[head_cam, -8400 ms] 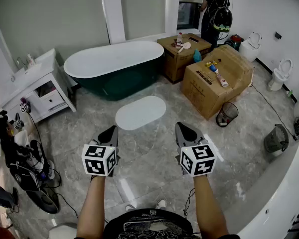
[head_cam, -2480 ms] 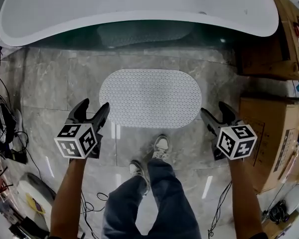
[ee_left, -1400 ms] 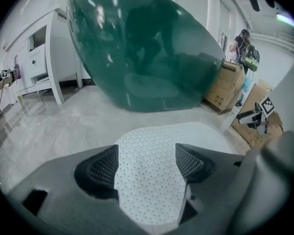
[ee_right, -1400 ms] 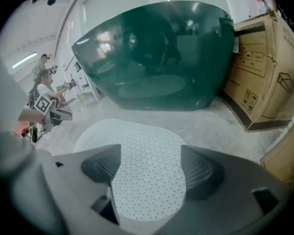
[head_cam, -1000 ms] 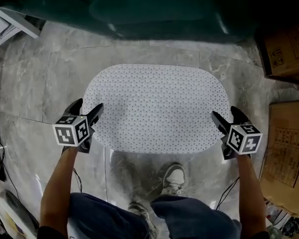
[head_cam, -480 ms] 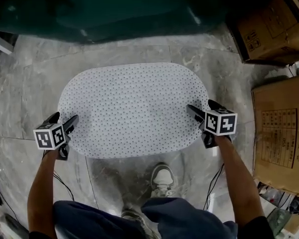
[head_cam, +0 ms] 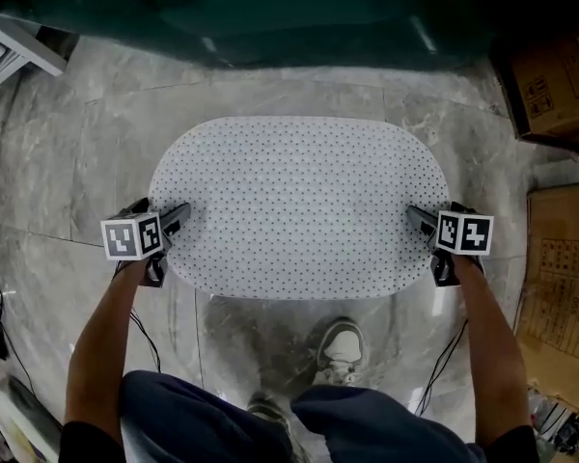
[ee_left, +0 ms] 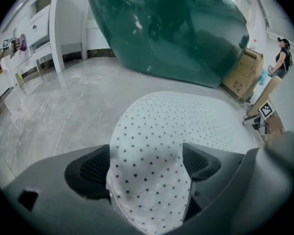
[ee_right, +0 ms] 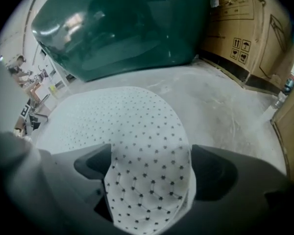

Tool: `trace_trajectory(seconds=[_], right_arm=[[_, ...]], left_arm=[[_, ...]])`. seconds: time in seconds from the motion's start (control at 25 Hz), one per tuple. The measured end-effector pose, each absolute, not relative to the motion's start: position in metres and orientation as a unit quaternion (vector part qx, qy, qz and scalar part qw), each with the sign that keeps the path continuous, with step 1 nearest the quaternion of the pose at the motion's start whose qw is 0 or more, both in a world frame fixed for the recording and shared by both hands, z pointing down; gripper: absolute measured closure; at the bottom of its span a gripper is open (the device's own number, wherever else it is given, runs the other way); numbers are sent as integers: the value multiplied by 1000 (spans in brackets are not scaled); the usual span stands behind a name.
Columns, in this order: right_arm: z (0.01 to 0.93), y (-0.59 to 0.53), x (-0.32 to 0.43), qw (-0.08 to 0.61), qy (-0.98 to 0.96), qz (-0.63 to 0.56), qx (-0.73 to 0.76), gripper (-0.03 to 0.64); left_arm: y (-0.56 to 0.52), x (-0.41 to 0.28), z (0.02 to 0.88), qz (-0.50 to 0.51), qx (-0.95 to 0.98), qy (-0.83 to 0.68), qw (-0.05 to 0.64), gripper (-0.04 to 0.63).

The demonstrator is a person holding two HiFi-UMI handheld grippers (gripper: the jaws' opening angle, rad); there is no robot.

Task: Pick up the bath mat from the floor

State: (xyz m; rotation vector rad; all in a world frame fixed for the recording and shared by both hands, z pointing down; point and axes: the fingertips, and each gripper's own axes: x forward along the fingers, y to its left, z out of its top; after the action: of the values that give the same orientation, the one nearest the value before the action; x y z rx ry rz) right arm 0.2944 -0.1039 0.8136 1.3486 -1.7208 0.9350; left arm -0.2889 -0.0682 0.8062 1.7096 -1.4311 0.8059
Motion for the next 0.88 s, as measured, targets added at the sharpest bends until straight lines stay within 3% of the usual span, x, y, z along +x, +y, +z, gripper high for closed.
trace_trajectory(seconds=[0.28, 0.52, 0.88], right_arm=[[818, -104, 294, 384, -663, 360, 531, 101], [818, -103, 290, 391, -658, 365, 531, 124], [811, -98, 269, 392, -675, 351, 517, 306]], left_arm=[[-67, -300, 808, 323, 656, -569, 376, 121], [-63, -304, 809, 326, 650, -576, 373, 220], [-64, -298, 806, 318, 653, -575, 376, 296]])
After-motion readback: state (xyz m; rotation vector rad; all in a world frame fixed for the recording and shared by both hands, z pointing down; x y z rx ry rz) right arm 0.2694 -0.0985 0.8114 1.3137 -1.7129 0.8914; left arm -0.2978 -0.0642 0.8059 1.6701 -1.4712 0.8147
